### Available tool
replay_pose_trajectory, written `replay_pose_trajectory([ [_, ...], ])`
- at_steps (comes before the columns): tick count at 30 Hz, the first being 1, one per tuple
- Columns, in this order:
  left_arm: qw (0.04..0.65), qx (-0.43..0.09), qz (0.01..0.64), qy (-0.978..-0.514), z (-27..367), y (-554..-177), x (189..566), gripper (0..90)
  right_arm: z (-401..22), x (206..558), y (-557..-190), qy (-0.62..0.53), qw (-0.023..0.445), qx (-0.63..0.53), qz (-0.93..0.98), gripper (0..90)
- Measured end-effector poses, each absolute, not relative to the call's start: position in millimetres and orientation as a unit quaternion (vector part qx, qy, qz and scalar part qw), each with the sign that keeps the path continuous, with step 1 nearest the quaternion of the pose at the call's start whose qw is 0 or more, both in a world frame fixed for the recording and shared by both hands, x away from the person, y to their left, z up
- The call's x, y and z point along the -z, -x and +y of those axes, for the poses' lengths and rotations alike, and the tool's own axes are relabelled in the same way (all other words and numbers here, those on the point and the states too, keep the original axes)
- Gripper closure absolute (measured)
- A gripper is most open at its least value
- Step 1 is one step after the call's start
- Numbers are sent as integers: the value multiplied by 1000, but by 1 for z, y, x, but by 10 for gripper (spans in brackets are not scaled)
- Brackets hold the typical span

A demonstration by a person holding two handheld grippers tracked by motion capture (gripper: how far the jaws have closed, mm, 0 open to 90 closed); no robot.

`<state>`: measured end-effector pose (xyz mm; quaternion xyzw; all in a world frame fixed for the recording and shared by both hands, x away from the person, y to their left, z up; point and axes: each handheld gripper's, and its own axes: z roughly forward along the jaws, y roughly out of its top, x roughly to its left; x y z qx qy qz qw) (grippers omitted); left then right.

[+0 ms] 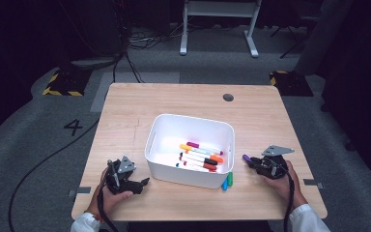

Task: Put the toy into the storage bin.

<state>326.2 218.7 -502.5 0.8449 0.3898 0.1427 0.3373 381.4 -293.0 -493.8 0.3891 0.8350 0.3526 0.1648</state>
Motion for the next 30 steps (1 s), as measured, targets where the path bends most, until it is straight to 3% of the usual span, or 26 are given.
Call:
replay_pose_trajectory([
  [11,337,-142,389,-845,219,-326,502,156,-309,479,-376,-394,173,-398,810,745],
  [30,337,-142,389,-845,219,-326,502,156,-280,369,-348,-299,210,-503,784,745],
])
